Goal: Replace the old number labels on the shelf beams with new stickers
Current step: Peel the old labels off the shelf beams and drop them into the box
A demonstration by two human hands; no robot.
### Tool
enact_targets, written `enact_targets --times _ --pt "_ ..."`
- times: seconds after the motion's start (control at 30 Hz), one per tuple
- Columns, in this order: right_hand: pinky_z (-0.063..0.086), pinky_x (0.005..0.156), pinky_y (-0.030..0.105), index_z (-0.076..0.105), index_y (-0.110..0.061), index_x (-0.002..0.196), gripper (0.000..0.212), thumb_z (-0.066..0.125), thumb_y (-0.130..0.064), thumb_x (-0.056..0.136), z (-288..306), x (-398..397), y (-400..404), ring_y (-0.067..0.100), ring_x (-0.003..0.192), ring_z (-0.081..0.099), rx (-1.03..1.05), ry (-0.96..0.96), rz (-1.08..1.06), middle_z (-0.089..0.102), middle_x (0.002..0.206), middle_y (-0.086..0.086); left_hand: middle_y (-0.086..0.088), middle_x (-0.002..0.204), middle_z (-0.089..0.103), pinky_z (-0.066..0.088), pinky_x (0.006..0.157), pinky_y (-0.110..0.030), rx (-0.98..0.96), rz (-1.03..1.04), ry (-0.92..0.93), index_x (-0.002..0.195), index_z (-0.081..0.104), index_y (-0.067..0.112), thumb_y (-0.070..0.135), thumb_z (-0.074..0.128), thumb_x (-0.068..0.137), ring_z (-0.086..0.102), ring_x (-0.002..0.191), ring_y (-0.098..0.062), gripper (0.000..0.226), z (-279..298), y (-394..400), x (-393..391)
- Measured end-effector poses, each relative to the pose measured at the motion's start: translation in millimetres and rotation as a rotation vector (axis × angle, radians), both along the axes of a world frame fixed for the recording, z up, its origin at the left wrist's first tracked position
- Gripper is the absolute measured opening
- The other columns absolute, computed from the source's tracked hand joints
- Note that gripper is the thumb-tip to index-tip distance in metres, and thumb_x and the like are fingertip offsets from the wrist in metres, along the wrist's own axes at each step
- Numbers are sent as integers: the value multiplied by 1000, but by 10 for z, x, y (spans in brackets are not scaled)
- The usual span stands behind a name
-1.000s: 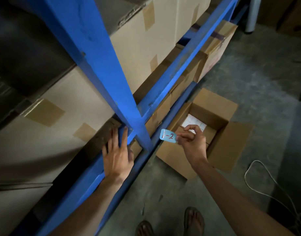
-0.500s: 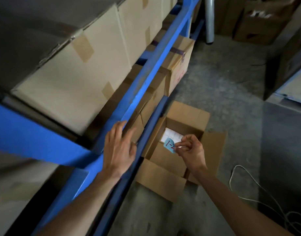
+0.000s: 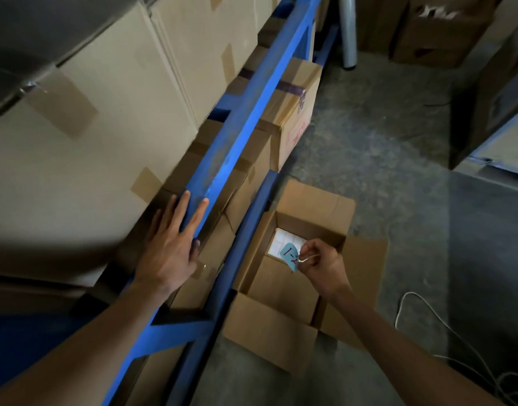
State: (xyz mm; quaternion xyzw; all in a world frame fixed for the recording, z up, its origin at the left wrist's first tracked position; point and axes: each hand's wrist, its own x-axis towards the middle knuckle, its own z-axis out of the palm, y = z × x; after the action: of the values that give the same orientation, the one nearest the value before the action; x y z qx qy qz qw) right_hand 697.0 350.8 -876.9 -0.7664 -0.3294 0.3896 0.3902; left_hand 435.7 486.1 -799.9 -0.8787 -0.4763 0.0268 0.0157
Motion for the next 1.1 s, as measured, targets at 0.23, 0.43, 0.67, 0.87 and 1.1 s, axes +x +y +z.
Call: enact_targets --times 0.23,0.43,0.67,0.87,1.1 --pt "56 92 37 72 -7 107 21 56 -4 94 -309 110 270 28 107 64 -172 -210 154 71 111 15 -9 167 6 24 120 -52 -27 -8 -56 157 11 28 23 56 91 11 152 -32 80 -5 -6 9" --pt "55 88 26 76 -5 101 21 57 -2 93 -551 80 316 26 97 67 -225 -283 212 73 107 16 -5 167 2 34 115 -54 -53 11 -76 157 8 31 27 55 90 9 153 -30 82 -7 -15 10" --pt "42 61 0 75 -8 99 24 57 7 90 -759 48 252 14 79 66 -312 -240 233 70 104 12 -2 167 2 42 109 -53 -71 27 -99 157 9 33 29 54 90 8 153 -27 81 5 -21 26" --pt "56 77 30 73 -18 94 25 55 -2 89 -767 66 286 26 86 68 -346 -286 216 70 100 15 0 167 -1 45 107 -54 -79 37 -102 156 6 35 30 53 90 7 153 -26 81 0 -18 22" --pt "54 77 35 65 -21 85 16 60 -5 85 -737 76 307 31 91 63 -384 -337 173 69 95 12 -2 167 2 44 107 -54 -70 34 -102 157 9 34 31 55 90 10 153 -29 81 6 -15 27"
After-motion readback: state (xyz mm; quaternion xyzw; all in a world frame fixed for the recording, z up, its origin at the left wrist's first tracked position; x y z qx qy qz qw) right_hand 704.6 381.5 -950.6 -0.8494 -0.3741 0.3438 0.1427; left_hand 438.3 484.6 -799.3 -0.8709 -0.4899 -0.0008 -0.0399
